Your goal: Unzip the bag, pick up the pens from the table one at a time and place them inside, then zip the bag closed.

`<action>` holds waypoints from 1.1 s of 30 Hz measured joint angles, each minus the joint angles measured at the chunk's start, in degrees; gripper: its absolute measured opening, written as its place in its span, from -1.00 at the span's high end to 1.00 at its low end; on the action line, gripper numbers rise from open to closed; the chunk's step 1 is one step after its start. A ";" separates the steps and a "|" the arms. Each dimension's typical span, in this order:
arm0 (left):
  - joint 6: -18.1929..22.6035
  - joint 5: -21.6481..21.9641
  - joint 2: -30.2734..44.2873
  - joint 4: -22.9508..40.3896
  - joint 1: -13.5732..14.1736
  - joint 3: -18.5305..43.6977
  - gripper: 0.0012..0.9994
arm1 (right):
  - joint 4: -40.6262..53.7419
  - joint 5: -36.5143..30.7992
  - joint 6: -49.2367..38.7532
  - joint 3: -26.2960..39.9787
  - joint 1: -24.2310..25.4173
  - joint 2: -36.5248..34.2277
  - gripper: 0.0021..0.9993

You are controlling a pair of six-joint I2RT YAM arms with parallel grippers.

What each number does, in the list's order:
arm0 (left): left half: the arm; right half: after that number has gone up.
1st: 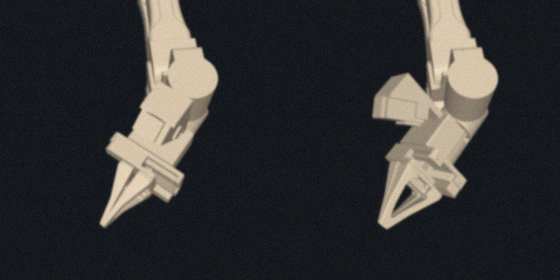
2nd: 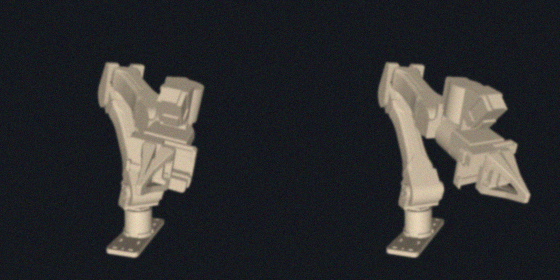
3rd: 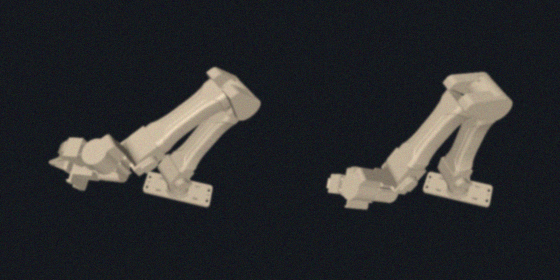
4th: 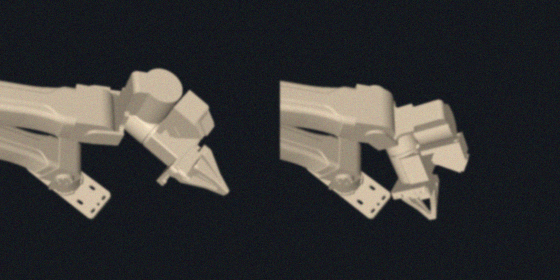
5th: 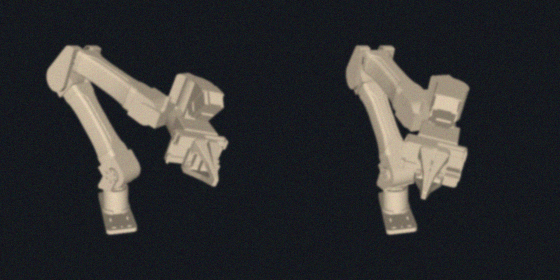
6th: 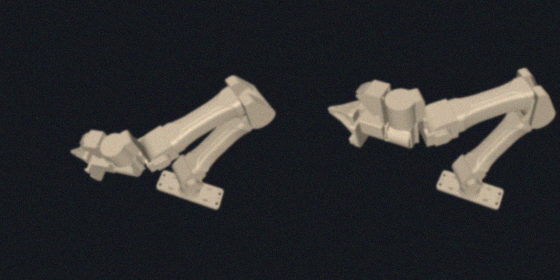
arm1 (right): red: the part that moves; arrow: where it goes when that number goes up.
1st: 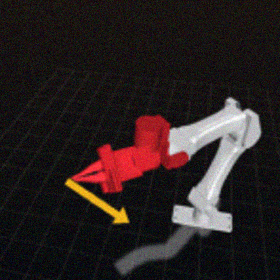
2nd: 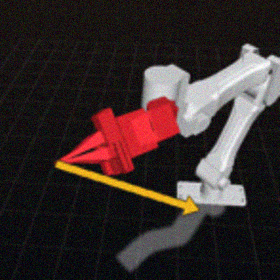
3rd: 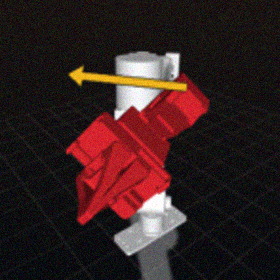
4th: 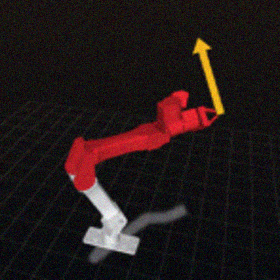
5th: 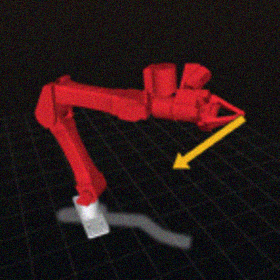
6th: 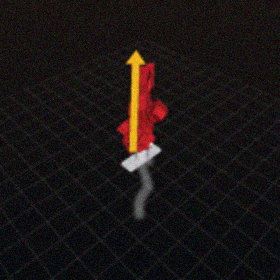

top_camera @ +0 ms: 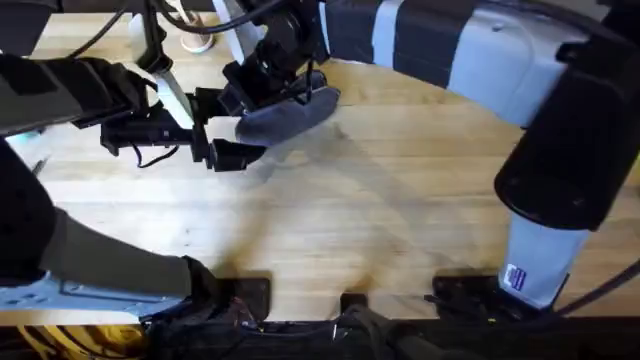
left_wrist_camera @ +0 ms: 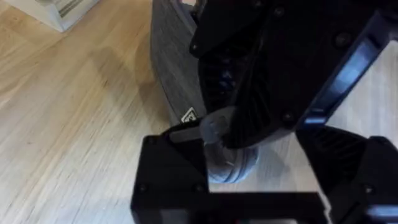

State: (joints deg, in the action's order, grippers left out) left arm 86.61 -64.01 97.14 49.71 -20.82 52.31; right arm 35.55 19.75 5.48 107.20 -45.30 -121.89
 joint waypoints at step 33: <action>-0.01 0.44 0.42 -0.48 0.33 -0.11 0.92 | 2.12 -9.54 0.72 1.01 15.66 0.11 0.94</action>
State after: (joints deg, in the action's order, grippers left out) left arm 86.61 -63.57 97.56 49.23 -20.49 52.21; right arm 37.67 10.21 6.20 108.20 -29.63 -121.78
